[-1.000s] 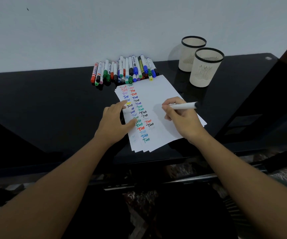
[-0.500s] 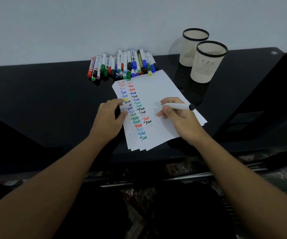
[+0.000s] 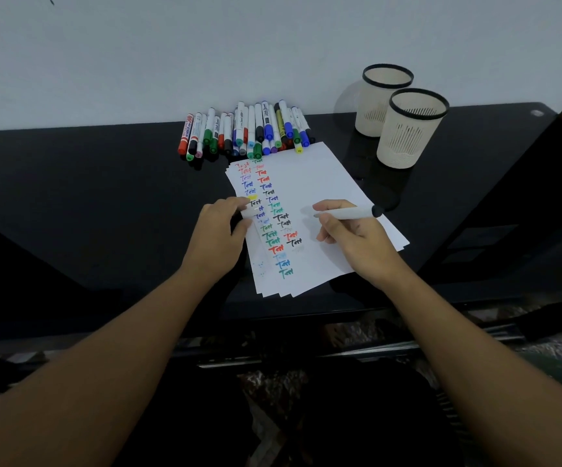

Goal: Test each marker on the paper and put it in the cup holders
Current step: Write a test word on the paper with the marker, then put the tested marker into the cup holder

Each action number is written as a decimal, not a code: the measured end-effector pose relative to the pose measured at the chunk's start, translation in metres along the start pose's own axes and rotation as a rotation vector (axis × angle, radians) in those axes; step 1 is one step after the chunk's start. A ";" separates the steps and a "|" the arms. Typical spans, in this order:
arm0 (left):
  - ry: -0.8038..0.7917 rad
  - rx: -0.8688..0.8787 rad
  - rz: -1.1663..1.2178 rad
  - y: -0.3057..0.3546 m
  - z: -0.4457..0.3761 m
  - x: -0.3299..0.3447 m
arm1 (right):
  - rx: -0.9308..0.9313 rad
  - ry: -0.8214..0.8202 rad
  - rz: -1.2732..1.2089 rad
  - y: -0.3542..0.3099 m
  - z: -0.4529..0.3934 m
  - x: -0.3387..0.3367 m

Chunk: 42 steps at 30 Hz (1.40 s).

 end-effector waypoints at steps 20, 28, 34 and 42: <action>-0.055 -0.042 0.217 0.017 -0.016 -0.022 | 0.081 -0.221 0.290 -0.033 -0.026 0.002; -0.129 -0.016 0.206 0.032 -0.015 -0.021 | -0.022 -0.167 0.586 -0.041 -0.027 0.000; -0.153 -0.048 0.246 0.037 -0.014 -0.022 | -0.070 -0.191 0.646 -0.041 -0.028 0.003; -0.234 -0.007 0.235 0.045 -0.010 -0.021 | -0.178 -0.267 0.789 -0.047 -0.027 0.015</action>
Point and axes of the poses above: each hand's wrist, its own z-axis away from the middle knuckle, its own x-axis out of the palm, y = z × x, the point moved 7 cm from there along -z, towards the middle knuckle, and after that the axes turned 2 degrees about -x, right-handed, at the moved point
